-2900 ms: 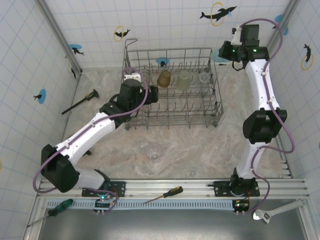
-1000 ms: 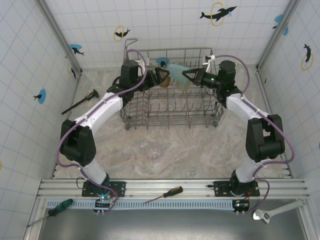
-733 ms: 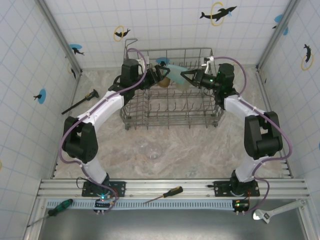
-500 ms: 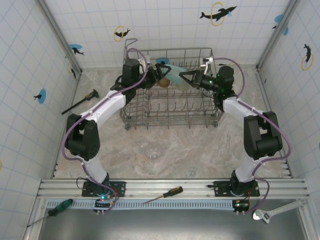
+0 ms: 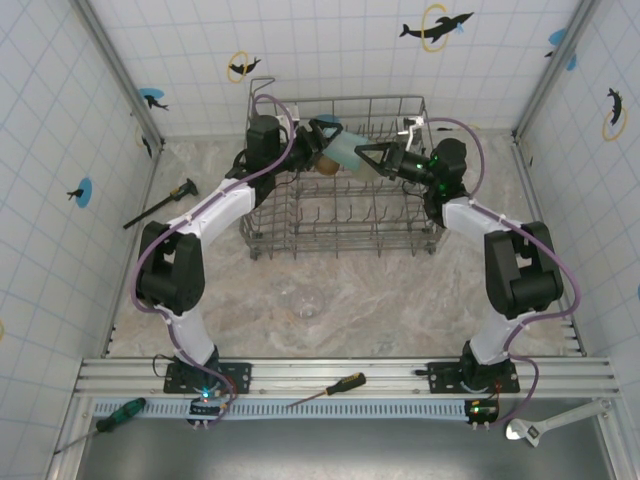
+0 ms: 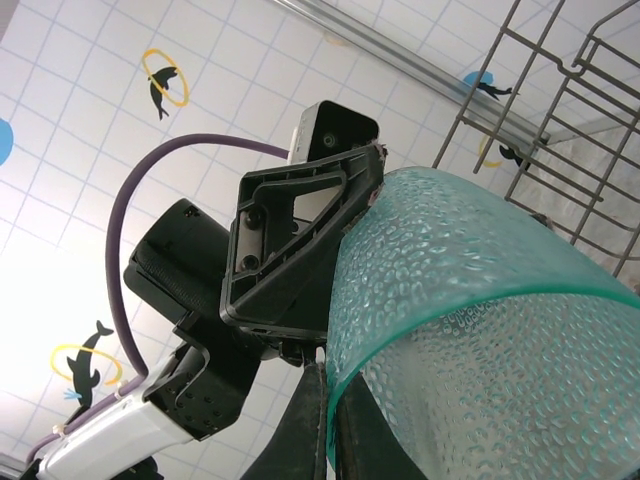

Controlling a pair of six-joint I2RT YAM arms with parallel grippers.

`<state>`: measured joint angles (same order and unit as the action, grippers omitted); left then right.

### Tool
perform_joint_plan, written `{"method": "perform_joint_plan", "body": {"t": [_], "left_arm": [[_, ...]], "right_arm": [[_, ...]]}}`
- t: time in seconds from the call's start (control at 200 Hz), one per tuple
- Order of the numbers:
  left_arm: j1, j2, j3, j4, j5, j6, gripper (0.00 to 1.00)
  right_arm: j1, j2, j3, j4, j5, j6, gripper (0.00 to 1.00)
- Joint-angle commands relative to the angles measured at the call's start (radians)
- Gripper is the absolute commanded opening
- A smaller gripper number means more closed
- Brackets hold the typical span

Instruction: Load the cups into the dish rack

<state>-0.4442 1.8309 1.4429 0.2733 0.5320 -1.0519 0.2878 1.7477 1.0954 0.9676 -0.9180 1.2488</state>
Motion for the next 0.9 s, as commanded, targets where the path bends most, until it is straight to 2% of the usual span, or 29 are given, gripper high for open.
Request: {"method": "perform_joint_plan", "body": {"t": [0.0, 0.14, 0.3, 0.34, 0.375, 0.425, 0.51, 0.586, 0.786, 0.896], "left_arm": [[0.007, 0.004, 0.01, 0.03, 0.026, -0.02, 0.83], [0.007, -0.009, -0.011, 0.042, 0.037, -0.024, 0.76], [0.007, -0.009, -0.015, 0.047, 0.052, -0.026, 0.52], [0.007, -0.007, -0.015, 0.045, 0.055, -0.027, 0.5], [0.007, -0.006, -0.015, 0.043, 0.056, -0.026, 0.52], [0.007, -0.006, -0.016, 0.043, 0.06, -0.025, 0.62], [0.007, -0.01, -0.025, 0.056, 0.06, -0.031, 0.67], [0.007, -0.015, -0.029, 0.061, 0.06, -0.036, 0.77], [0.007, -0.04, -0.04, 0.053, 0.05, -0.029, 0.83], [0.007, -0.062, -0.057, 0.048, 0.038, -0.02, 0.82]], "right_arm": [[0.005, 0.019, -0.015, 0.08, 0.001, 0.01, 0.0], [0.006, 0.029, -0.014, 0.085, 0.006, 0.019, 0.0], [0.007, 0.041, -0.008, 0.086, 0.016, 0.033, 0.0], [0.007, 0.041, -0.01, 0.088, 0.019, 0.036, 0.0], [0.008, 0.042, -0.01, 0.09, 0.024, 0.039, 0.0], [0.007, 0.042, -0.012, 0.098, 0.03, 0.042, 0.0], [0.009, 0.045, -0.012, 0.122, 0.038, 0.055, 0.0], [0.01, 0.047, -0.009, 0.141, 0.048, 0.068, 0.0], [0.009, 0.062, 0.01, 0.17, 0.072, 0.096, 0.0], [0.009, 0.07, 0.015, 0.18, 0.081, 0.111, 0.0]]}}
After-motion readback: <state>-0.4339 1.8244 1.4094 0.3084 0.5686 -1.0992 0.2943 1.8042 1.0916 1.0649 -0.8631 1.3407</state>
